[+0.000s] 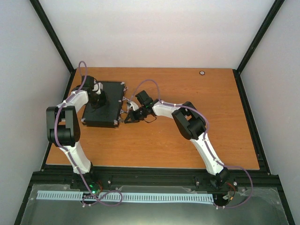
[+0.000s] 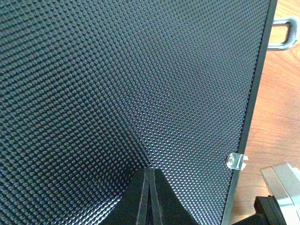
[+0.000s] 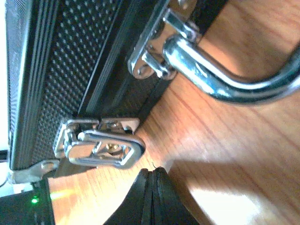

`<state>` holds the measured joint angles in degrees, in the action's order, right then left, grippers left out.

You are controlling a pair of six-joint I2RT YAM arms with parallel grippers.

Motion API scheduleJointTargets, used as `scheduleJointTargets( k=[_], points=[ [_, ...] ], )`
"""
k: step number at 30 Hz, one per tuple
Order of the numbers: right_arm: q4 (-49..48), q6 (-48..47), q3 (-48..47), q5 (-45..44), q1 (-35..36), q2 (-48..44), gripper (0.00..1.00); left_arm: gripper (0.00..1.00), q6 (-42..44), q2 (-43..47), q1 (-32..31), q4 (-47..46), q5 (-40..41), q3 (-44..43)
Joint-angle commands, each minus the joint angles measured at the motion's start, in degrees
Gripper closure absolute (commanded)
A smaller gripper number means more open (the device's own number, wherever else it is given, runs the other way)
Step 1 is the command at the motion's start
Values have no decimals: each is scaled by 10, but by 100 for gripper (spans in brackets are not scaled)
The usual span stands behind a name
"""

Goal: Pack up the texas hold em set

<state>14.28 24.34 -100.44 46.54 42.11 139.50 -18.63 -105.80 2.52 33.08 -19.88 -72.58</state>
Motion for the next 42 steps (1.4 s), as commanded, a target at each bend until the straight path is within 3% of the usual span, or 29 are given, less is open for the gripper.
scheduleJointTargets(
  k=[1, 9, 16, 28, 35, 42],
  points=[
    [32, -31, 31, -52, 6, -39, 97, 99, -5, -74, -9, 89, 42, 41],
    [1, -20, 45, -10, 6, -46, 97, 99, -5, -76, -9, 93, 43, 36],
    [-2, 14, -57, 41, 20, 45, 97, 99, -5, -77, -9, 91, 42, 40],
    [24, 12, -55, 20, 25, 75, 97, 99, -12, -67, -9, 83, 40, 48],
    [30, 3, -47, 23, 25, 66, 97, 99, -41, -5, 6, 97, 80, -47],
    [38, -7, -38, 22, 25, 57, 97, 99, -56, 1, 53, 123, 99, -169]
  ],
)
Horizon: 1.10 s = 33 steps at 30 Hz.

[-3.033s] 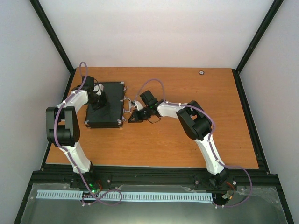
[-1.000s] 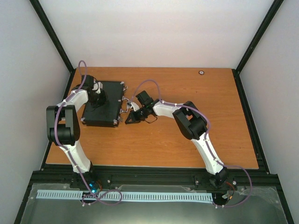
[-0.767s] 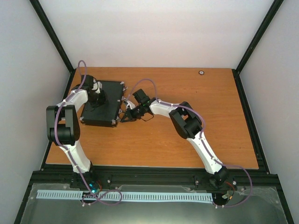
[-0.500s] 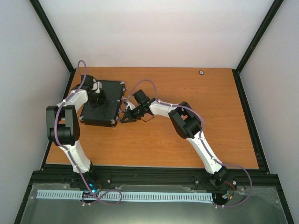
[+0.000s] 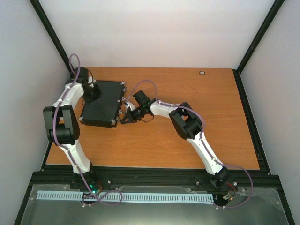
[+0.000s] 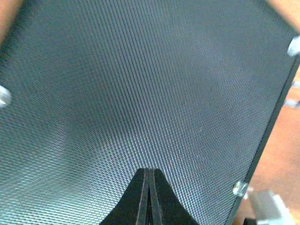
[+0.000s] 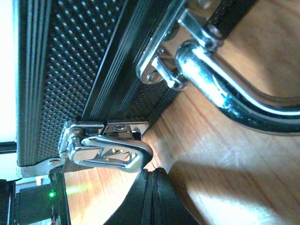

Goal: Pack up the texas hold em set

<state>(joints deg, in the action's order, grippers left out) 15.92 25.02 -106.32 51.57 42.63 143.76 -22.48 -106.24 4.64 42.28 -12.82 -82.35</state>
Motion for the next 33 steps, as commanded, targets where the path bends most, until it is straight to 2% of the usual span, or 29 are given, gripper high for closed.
scheduleJointTargets(
  k=[1, 5, 10, 22, 28, 33],
  points=[
    [21, -14, 22, -27, 19, 14, 97, 99, -17, 5, 42, 33, 33, -86],
    [20, -12, 25, -26, 19, 13, 97, 99, -12, -15, 92, 42, 39, -127],
    [22, -11, 27, -26, 19, 13, 97, 99, -10, -54, 139, 27, 38, -129],
    [26, -21, 54, -26, 19, -8, 97, 99, -10, -148, 144, -1, 41, -144],
    [-25, -15, 117, -32, 19, -52, 97, 99, -5, -191, 143, -6, 50, -146],
    [-57, 10, 132, -41, 12, -63, 97, 99, -9, -213, 143, -20, 27, -127]
  ],
)
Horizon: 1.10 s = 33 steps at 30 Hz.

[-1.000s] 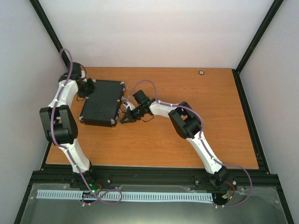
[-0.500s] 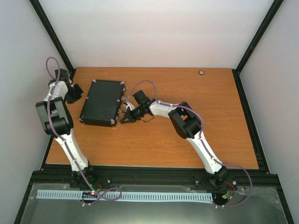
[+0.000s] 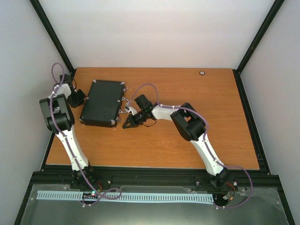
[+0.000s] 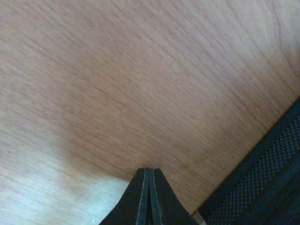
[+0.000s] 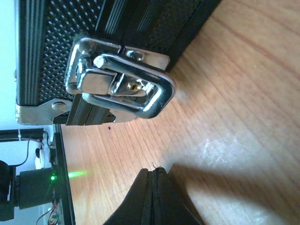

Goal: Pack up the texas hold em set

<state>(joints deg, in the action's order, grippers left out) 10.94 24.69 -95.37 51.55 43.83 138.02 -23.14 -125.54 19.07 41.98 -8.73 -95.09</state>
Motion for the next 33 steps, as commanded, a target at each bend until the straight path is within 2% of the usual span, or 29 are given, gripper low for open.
scheduleJointTargets(
  k=[1, 11, 17, 33],
  points=[
    [-19, 23, 23, -39, -3, -4, 97, 99, -4, -23, -1, -21, -20, 7],
    [-93, 85, -11, -10, -6, 30, 97, 99, -6, -17, -1, -47, -48, 65],
    [-163, 107, 29, -16, -7, 1, 97, 99, -5, -20, -1, -40, -54, 59],
    [-92, 79, -14, -61, -9, 3, 97, 99, -3, -27, -1, -34, -52, 48]
  ],
)
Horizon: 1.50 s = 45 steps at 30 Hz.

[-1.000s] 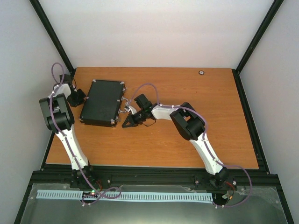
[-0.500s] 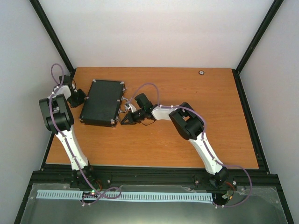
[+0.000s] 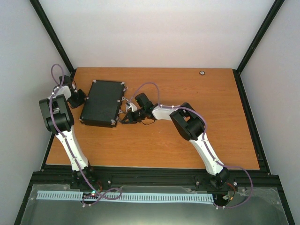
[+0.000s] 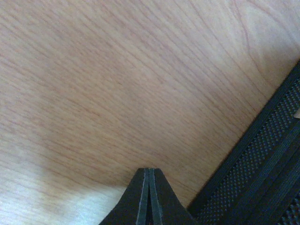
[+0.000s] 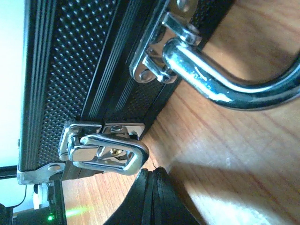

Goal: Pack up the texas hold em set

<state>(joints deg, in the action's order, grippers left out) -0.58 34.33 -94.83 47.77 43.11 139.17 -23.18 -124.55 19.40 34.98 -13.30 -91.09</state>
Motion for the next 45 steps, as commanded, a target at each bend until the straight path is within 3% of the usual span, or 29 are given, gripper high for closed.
scheduleJointTargets(
  k=[1, 10, 19, 29, 31, 35, 38, 42, 45],
  points=[
    [30, -21, -26, -22, -2, -6, 97, 99, -2, -38, -5, 36, -7, 8],
    [58, -23, -94, -4, -2, 38, 97, 99, -4, -39, -5, 40, -6, 4],
    [69, -20, -75, -9, 0, 37, 97, 99, -7, -39, -5, 42, -13, 4],
    [98, -28, -116, -1, 5, 61, 97, 99, -16, -40, -7, 36, -29, 7],
    [138, -42, -122, -33, 6, 60, 97, 99, -15, -40, -6, 39, -30, 6],
    [310, -96, -165, -214, 6, 62, 97, 99, -14, -40, -7, 39, -30, 5],
    [364, -115, -152, -295, 0, 52, 97, 99, -14, -41, -7, 39, -30, 5],
    [249, -102, -44, -207, -13, -10, 97, 99, -13, -41, -7, 40, -31, 5],
    [194, -98, -17, -120, -11, -31, 97, 99, -13, -40, -7, 39, -30, 5]
  ],
)
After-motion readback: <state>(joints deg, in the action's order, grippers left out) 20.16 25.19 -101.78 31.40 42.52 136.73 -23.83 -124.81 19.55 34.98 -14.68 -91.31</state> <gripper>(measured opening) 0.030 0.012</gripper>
